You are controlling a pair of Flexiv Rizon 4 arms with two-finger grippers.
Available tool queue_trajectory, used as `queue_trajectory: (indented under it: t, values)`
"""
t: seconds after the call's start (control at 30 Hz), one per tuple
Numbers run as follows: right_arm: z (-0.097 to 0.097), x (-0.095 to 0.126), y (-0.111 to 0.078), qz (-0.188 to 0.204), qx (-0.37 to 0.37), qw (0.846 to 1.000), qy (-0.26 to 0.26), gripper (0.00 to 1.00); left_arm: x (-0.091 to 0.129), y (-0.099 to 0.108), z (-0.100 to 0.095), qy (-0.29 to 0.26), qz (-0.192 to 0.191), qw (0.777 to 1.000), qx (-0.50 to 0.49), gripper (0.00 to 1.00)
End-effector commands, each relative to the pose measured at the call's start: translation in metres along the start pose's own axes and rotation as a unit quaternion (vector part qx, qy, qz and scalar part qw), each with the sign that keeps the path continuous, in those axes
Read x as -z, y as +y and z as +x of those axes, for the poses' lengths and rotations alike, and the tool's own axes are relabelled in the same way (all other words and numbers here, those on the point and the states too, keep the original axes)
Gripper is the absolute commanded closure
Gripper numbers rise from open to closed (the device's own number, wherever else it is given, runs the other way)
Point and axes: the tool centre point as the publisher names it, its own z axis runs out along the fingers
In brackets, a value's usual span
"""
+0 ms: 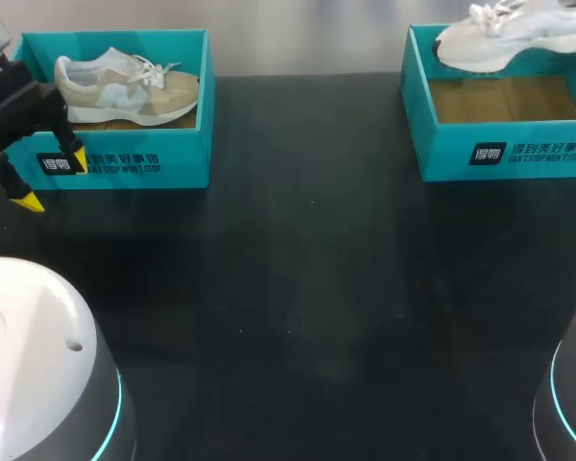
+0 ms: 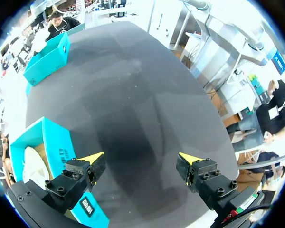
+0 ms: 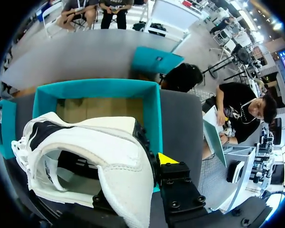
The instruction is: Take the shoe out of the shoebox, open the shoe tongue, remove and reinsert the insole, then place the shoe into the shoebox
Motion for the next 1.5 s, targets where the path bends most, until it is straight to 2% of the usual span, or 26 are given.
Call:
queue_trajectory:
  t: [0.03, 0.2, 0.9, 0.97, 1.3, 1.5]
  values:
    - [0.003, -0.012, -0.011, -0.004, -0.003, 1.000, 0.003, 1.00, 0.000, 0.000, 0.001, 0.000, -0.001, 1.000, 0.000, 0.00]
    - [0.004, -0.020, -0.019, -0.011, -0.007, 1.000, 0.006, 1.00, 0.000, 0.000, 0.001, 0.000, -0.001, 1.000, 0.000, 0.00]
    - [0.004, -0.020, -0.019, -0.011, -0.007, 1.000, 0.006, 1.00, 0.000, 0.000, 0.001, 0.000, -0.001, 1.000, 0.000, 0.00]
    - [0.006, -0.027, -0.020, -0.010, -0.011, 1.000, -0.010, 1.00, 0.000, 0.000, 0.001, 0.000, -0.001, 1.000, 0.000, 0.00]
    - [-0.003, -0.041, -0.013, -0.010, -0.029, 0.999, 0.013, 1.00, 0.000, 0.000, 0.001, 0.000, -0.001, 1.000, 0.000, 0.00]
    - [-0.004, -0.054, -0.016, -0.001, -0.024, 0.999, 0.020, 1.00, 0.000, 0.000, 0.001, 0.000, -0.001, 1.000, 0.000, 0.00]
